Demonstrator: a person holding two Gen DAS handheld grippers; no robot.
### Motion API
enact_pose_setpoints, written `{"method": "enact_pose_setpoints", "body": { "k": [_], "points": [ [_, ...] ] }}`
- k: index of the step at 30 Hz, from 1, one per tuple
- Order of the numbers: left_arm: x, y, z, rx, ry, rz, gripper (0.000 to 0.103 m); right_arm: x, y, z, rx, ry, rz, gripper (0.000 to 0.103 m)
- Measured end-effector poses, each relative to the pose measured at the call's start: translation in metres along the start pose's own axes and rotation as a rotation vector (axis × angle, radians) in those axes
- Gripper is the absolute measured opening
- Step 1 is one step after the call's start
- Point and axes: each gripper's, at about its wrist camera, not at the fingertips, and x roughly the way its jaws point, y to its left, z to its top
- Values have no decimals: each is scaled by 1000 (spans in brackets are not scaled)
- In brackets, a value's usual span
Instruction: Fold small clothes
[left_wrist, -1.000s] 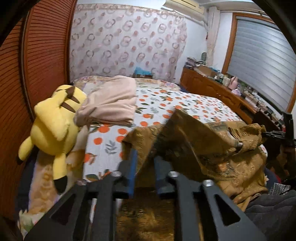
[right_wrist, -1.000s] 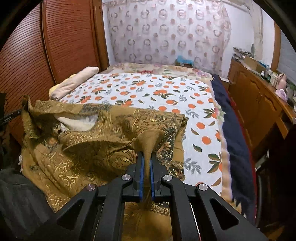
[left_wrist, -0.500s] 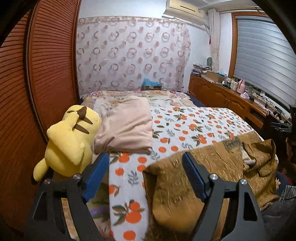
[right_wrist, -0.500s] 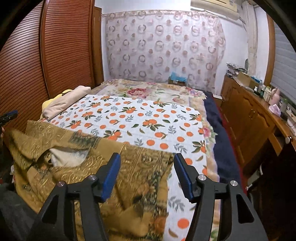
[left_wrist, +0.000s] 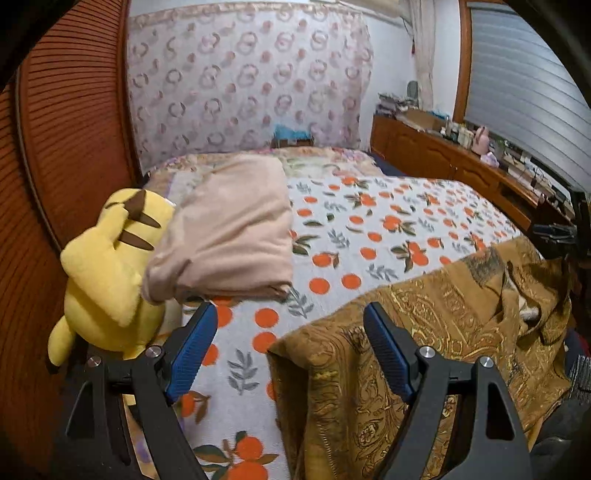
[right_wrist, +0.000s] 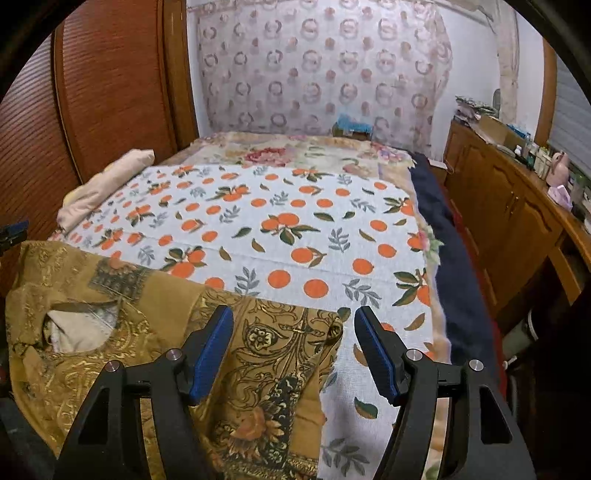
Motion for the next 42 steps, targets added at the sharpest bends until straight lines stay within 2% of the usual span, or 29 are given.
{"method": "enact_pose_setpoints", "body": {
  "k": [5,10,21,22,23,24,25,26,28,30,34,37,40,42],
  "points": [
    [16,-3,-10,-8,55,-11,82,16,1,-1,-5,50,-15,70],
    [27,-1,-18,-28,95,-15,82,30,-7,-6,44,101,-5,70],
    [38,0,-24,-43,147,-41,80,38,-7,-10,52,96,2,70],
    [39,-2,-24,-37,150,-52,69,38,-5,-11,49,95,5,64],
    [39,-3,-24,-34,155,-80,63,38,-4,-11,41,91,13,59],
    [39,-4,-24,-33,158,-93,59,37,-1,-12,32,88,29,48],
    [38,-6,-23,-28,157,-95,51,35,2,-12,21,88,37,38],
    [37,-6,-22,-25,161,-114,45,35,4,-12,13,89,42,32],
    [37,-6,-22,-41,171,-179,20,33,9,-14,-2,92,71,12],
    [33,-10,-22,-33,159,-197,12,31,13,-15,-15,88,84,7],
    [10,-16,-13,-30,92,-214,10,10,16,-15,-16,15,97,6],
    [-25,-22,5,-29,-2,-249,9,-24,14,-9,0,-74,121,6],
    [-60,-32,26,-5,-88,-282,9,-57,13,3,-10,-123,164,5],
    [-82,-39,38,17,-147,-289,9,-79,13,13,-37,-149,155,5]
  ]
}}
